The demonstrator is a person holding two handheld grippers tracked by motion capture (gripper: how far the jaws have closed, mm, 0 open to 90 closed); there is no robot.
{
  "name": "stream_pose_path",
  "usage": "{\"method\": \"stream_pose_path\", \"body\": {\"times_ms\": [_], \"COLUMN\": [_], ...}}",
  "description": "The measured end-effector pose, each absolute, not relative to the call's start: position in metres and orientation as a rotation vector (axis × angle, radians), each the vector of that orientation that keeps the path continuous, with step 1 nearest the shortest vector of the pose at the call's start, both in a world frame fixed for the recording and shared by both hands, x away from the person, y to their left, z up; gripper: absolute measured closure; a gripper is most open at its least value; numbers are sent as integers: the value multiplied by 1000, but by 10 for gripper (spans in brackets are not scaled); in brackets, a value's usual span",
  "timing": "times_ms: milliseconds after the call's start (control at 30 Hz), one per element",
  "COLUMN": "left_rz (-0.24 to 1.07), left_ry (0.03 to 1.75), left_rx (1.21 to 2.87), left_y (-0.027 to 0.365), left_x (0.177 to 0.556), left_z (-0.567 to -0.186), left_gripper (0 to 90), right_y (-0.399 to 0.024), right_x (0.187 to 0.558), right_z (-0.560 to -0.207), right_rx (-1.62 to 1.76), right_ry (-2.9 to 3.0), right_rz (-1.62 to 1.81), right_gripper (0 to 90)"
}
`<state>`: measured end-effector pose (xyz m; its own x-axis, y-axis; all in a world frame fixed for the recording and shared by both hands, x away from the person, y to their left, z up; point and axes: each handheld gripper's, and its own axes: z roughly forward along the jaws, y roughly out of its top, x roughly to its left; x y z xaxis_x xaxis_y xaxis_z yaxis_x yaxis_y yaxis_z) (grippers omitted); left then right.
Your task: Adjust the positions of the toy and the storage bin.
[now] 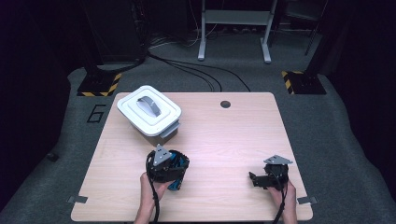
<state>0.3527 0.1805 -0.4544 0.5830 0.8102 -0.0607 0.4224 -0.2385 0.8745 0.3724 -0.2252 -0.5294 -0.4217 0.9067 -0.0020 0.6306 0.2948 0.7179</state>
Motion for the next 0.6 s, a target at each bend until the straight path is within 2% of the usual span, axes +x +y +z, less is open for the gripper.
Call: {"method": "stream_pose_path", "body": {"times_ms": [600], "left_rz": [626], "left_ry": [1083], "left_rx": [1878], "left_y": [250], "left_x": [342], "left_z": [-440], "left_gripper": [250], "right_y": [-225], "right_x": [372], "right_z": [-529], "right_rx": [1376], "right_ry": [2159], "right_rz": [912], "right_gripper": [0]}}
